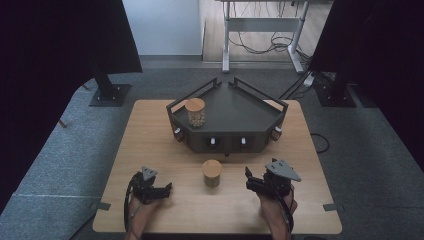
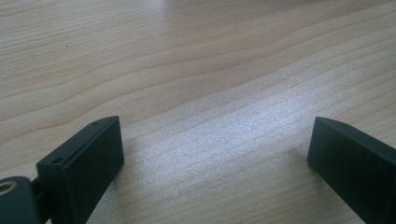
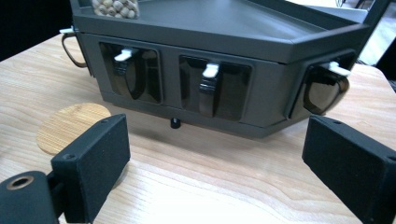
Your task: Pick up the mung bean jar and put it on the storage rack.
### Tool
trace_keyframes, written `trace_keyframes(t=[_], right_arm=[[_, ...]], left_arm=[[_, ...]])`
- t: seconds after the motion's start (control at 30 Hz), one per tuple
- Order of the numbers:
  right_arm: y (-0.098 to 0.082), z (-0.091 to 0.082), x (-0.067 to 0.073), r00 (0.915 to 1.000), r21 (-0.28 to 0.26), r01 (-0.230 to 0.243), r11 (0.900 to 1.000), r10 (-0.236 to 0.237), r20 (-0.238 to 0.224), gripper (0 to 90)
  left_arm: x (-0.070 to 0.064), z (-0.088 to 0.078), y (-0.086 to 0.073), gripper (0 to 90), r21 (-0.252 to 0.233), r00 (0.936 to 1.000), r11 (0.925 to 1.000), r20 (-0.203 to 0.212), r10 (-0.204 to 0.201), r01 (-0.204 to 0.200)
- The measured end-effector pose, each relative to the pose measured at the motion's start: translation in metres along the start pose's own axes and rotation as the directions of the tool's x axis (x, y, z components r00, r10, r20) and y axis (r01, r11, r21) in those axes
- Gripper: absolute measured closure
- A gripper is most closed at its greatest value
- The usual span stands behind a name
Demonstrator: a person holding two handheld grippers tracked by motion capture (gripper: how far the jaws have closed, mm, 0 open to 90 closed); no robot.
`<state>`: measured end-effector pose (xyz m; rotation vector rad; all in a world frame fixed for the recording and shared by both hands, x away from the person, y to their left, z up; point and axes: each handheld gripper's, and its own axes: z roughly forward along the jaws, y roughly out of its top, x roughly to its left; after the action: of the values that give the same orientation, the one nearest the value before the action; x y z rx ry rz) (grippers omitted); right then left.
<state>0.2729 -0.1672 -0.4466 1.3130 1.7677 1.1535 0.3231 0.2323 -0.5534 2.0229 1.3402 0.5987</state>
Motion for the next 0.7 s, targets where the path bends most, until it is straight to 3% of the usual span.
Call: trace_keyframes(t=[0.7], right_arm=[[-0.004,0.018,0.028,0.9993,-0.018,0.018,1.000,-0.018,-0.034,7.1]], left_arm=[[0.000,0.000,0.000,3.1,0.000,1.0000,1.0000,0.001,0.000,0.000]])
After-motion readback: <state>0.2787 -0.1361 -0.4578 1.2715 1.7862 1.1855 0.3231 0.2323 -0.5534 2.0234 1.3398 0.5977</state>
